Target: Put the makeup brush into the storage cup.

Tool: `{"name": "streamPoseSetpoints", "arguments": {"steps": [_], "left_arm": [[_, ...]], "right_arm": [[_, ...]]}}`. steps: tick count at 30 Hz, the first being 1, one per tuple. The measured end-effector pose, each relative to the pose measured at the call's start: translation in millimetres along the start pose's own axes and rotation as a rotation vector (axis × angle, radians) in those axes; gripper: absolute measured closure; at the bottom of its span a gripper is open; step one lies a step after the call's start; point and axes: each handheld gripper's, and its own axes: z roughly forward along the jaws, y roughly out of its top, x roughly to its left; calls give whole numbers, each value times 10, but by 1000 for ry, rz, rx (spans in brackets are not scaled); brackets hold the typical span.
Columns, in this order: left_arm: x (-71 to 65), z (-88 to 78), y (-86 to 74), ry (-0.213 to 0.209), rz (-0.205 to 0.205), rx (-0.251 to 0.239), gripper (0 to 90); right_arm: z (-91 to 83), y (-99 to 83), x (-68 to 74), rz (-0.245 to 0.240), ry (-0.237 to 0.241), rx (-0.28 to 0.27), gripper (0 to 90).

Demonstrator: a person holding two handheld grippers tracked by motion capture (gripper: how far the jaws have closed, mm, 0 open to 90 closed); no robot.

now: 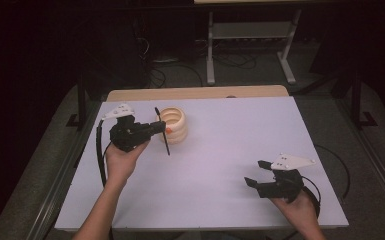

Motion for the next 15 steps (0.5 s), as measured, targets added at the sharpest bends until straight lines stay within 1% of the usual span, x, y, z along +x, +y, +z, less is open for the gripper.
{"name": "streamPoseSetpoints", "arguments": {"steps": [1, 3, 4, 5, 6, 8, 11, 12, 13, 14, 15], "left_arm": [[10, 9, 30, 0, -6, -5, 855], [37, 30, 128, 6, -1, -1, 855], [37, 30, 128, 6, -1, -1, 855], [40, 43, 153, 10, -1, -2, 855], [52, 63, 201, 21, 11, 15, 855], [55, 74, 216, 23, 9, 15, 855], [93, 103, 292, 29, 6, 26, 855], [106, 112, 320, 35, 9, 27, 855], [128, 125, 380, 46, 13, 34, 855], [128, 125, 380, 46, 13, 34, 854], [154, 142, 448, 56, 25, 43, 854]], "right_arm": [[0, 0, 0, 0, 0, 0, 245], [1, 10, 15, 0, 3, -2, 245], [1, 10, 15, 0, 3, -2, 245], [-2, 12, 14, -10, 0, -6, 249], [-3, 13, 14, -12, 0, -6, 249], [-5, 12, 14, -10, 0, -4, 248], [-7, 12, 14, -6, 1, -5, 248], [-8, 12, 11, -7, 1, -6, 247], [-7, 13, 11, -5, 1, -7, 247], [-6, 13, 10, -5, 1, -7, 247], [-5, 13, 9, -4, 1, -6, 247]]}}
